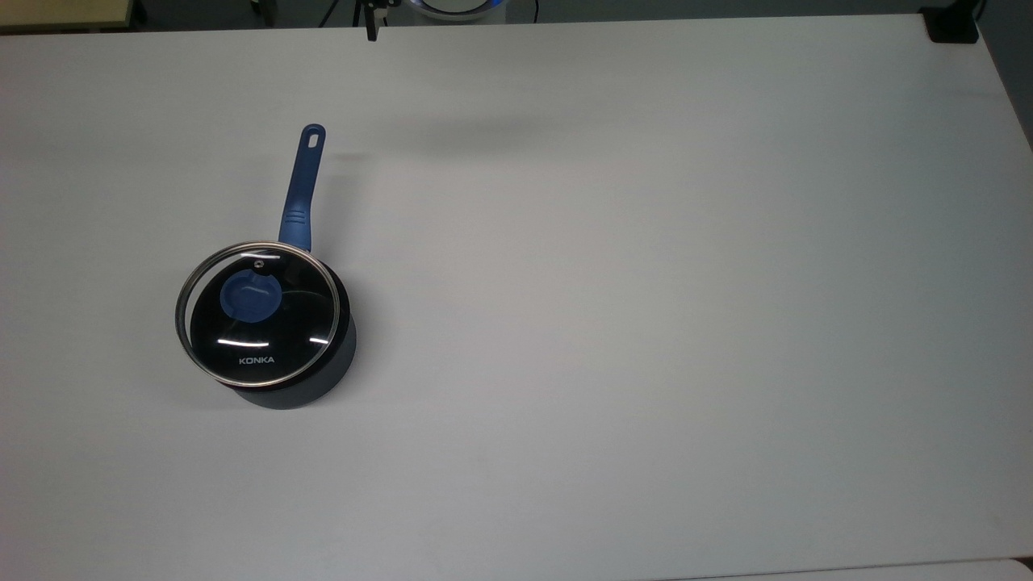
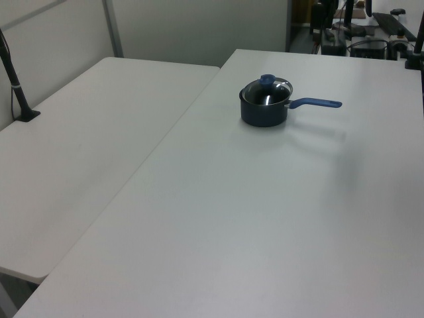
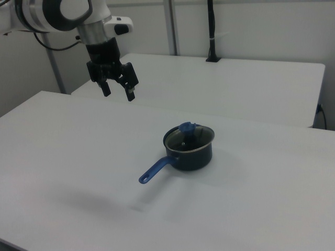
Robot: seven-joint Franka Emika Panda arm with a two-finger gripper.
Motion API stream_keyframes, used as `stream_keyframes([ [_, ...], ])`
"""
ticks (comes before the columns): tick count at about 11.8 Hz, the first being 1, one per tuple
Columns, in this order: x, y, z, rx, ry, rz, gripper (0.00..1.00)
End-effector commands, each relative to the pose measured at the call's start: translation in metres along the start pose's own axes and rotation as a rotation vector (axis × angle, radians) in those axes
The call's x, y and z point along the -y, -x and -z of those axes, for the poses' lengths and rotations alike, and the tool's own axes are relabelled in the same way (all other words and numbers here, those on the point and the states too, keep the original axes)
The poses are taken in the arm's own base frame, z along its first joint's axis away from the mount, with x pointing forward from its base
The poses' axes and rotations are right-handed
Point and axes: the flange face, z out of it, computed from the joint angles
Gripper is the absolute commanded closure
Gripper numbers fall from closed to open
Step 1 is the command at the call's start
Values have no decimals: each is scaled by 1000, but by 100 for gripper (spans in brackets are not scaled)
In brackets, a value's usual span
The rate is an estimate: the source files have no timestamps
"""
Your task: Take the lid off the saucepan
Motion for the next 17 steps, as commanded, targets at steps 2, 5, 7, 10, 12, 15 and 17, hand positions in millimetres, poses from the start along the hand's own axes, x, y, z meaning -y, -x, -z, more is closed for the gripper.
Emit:
stream_keyframes([
  [2,-1,7,1,-16,-14,8,0],
  [5,0,7,0,-14,-14,10,0],
  [7,-1,7,1,-16,-14,10,0],
  [10,-12,7,-9,25,-10,29,0],
  [12,-28,-6,-26,46,-3,101,0],
  [15,-60,-53,-69,24,26,26,0],
  [17,-65,-81,-92,-96,43,-88,0],
])
